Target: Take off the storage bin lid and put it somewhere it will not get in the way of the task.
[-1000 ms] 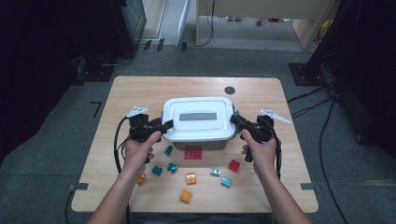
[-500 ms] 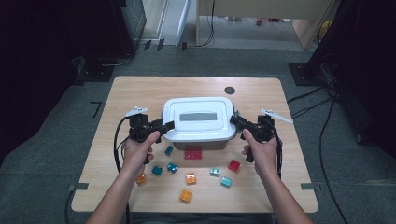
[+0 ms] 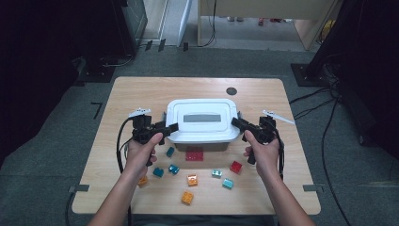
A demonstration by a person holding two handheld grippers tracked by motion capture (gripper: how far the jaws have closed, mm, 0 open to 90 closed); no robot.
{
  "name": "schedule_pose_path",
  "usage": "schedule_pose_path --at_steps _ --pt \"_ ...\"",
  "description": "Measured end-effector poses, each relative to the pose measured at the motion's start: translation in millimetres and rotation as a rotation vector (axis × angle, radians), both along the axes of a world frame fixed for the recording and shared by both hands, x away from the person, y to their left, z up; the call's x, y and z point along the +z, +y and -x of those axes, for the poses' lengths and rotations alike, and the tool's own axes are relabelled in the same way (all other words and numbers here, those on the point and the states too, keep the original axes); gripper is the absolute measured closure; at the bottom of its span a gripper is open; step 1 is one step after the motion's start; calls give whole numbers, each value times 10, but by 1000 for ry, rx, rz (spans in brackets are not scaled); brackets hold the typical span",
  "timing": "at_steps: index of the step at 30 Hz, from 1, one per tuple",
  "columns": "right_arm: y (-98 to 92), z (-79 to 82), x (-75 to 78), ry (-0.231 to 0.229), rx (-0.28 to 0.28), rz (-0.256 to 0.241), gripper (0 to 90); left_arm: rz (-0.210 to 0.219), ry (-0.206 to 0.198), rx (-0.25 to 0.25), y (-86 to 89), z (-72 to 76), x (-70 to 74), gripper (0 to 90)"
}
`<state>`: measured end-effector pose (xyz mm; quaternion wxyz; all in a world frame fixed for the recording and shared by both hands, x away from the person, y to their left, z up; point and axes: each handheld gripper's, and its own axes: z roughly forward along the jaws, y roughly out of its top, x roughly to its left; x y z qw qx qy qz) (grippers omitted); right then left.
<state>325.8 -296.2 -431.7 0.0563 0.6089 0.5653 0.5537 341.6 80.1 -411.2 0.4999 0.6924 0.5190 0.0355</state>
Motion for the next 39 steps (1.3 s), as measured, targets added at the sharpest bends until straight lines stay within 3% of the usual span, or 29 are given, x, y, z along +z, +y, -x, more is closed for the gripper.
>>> schedule_pose_path --at_steps 4,7,17,18,19,20,21,22,25,27,32,39 --pt "-8 10 16 -11 -3 -1 622 23 -2 6 15 -2 13 342" --pt "-5 16 20 -15 -5 2 622 -1 -11 7 -7 5 19 345" --pt "4 52 72 -36 -16 0 625 10 -25 14 -5 0 88 347" --pt "6 55 74 -37 -14 -3 632 34 -36 7 1 5 100 353" --pt "12 60 80 -38 -9 -5 629 96 -19 -40 5 -1 114 414" --pt "23 58 82 -34 23 -30 650 135 -1 -88 -18 -6 121 406" --pt "50 64 85 -28 38 -37 682 104 -8 -90 -66 7 133 399" --pt "77 74 93 -27 34 -11 689 54 -26 -65 -112 24 145 394" --pt "107 79 110 -40 3 -4 661 18 -49 -33 -125 29 153 356" --pt "95 62 98 -40 5 4 649 -48 -82 31 -73 35 152 348" --pt "65 56 67 -18 41 17 627 -47 -59 58 100 10 109 349" --pt "77 21 39 -10 42 11 596 -23 -12 49 138 -42 38 340"
